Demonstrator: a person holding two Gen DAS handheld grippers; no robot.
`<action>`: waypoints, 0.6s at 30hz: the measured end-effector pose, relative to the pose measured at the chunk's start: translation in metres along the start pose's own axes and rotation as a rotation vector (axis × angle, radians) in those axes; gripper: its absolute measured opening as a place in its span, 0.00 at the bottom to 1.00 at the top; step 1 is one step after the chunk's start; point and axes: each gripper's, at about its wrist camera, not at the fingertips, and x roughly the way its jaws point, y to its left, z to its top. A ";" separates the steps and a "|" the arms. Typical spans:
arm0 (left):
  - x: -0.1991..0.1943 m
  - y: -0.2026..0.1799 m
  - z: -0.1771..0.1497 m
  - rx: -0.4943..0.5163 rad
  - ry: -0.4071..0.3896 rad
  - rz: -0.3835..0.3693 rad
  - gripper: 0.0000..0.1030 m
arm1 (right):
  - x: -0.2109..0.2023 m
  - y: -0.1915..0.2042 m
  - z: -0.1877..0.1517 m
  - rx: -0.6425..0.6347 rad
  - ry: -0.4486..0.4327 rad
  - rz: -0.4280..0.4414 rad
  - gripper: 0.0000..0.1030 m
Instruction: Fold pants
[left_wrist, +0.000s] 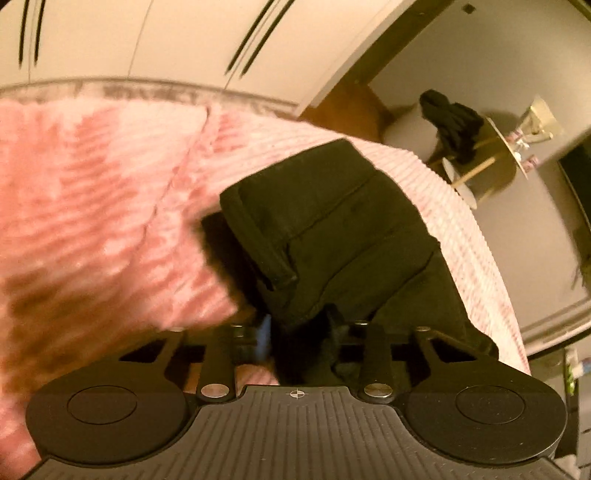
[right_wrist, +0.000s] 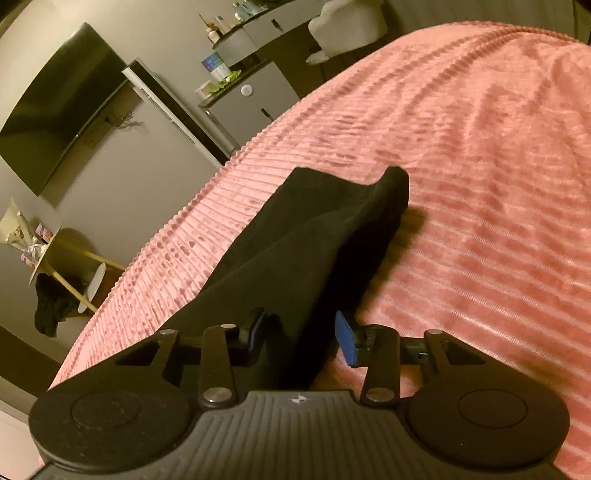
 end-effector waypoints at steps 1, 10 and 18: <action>-0.004 0.001 0.001 -0.001 -0.008 -0.011 0.25 | -0.002 -0.001 0.002 -0.003 -0.006 0.001 0.34; -0.021 -0.015 -0.012 -0.075 -0.094 0.208 0.72 | -0.006 -0.039 0.024 0.158 -0.011 0.044 0.38; -0.039 -0.117 -0.067 0.188 -0.166 0.039 0.92 | 0.033 -0.054 0.042 0.295 0.031 0.179 0.41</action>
